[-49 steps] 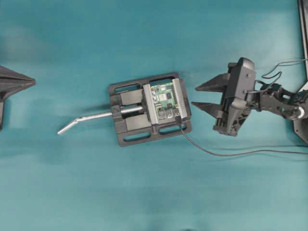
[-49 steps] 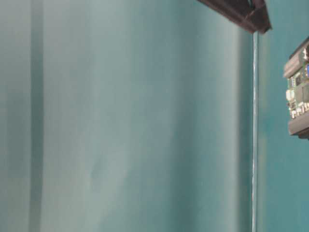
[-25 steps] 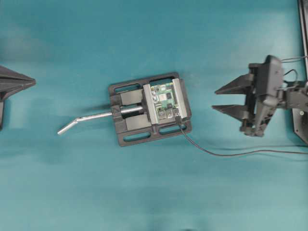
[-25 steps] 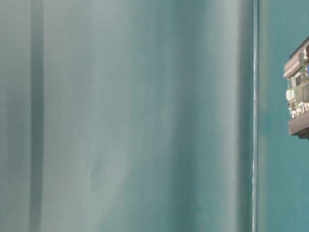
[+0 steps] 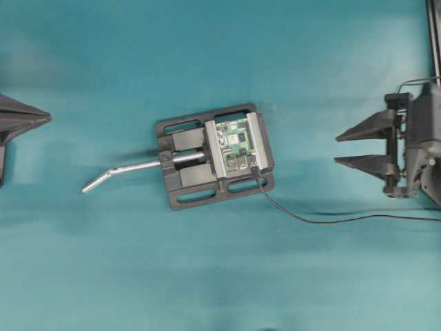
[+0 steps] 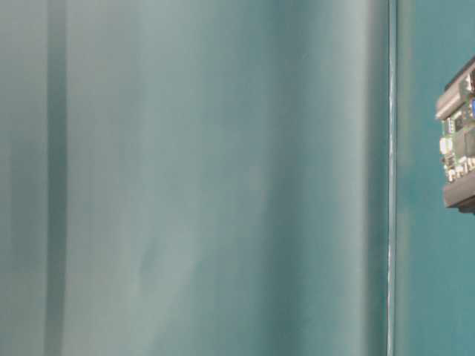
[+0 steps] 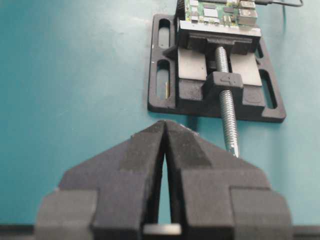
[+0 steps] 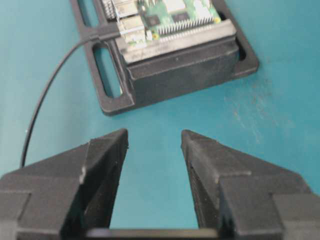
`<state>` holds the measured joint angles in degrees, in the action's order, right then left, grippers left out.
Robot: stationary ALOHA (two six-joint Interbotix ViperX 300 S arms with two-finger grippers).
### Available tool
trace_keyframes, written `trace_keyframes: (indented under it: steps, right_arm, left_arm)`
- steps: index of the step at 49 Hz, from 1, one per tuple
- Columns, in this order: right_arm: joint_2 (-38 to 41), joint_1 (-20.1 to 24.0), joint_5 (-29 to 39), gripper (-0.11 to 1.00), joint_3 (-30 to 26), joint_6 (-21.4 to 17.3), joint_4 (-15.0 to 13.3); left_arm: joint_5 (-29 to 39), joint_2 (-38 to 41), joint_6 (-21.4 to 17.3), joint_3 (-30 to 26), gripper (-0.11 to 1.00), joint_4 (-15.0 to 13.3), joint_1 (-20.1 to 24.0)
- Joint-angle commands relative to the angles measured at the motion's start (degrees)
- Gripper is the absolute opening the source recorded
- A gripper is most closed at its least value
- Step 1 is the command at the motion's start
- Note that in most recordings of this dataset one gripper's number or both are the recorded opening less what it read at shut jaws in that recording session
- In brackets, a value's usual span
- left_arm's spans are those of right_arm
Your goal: Insert the USB into the fixed PCB.
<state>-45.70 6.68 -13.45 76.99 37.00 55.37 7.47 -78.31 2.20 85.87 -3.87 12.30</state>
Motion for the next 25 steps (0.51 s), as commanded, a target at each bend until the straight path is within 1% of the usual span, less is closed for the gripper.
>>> trace_keyframes:
  steps: [1, 6, 17, 21, 25]
  right_arm:
    - [-3.4, -0.1, 0.1, 0.50, 0.8, -0.2, -0.3]
    - [-9.1, -0.1, 0.9, 0.50, 3.2, -0.3, -0.3]
    - [-22.2, -0.1, 6.1, 0.50, 8.7, -0.3, -0.3]
    - [-25.3, -0.1, 6.4, 0.50, 9.8, -0.3, -0.4]
    - [-26.6, -0.1, 6.3, 0.50, 10.4, -0.3, -0.7]
  left_arm:
    - [-0.3, 0.4, 0.1, -1.7, 0.01, 0.2, -0.2]
    - [-0.3, 0.4, 0.1, -1.7, 0.01, 0.1, -0.2]
    - [-0.3, 0.4, 0.1, -1.8, 0.01, 0.2, -0.2]
    - [-0.3, 0.4, 0.1, -1.7, 0.01, 0.2, -0.2]
    - [-0.3, 0.4, 0.1, -1.7, 0.01, 0.1, -0.2]
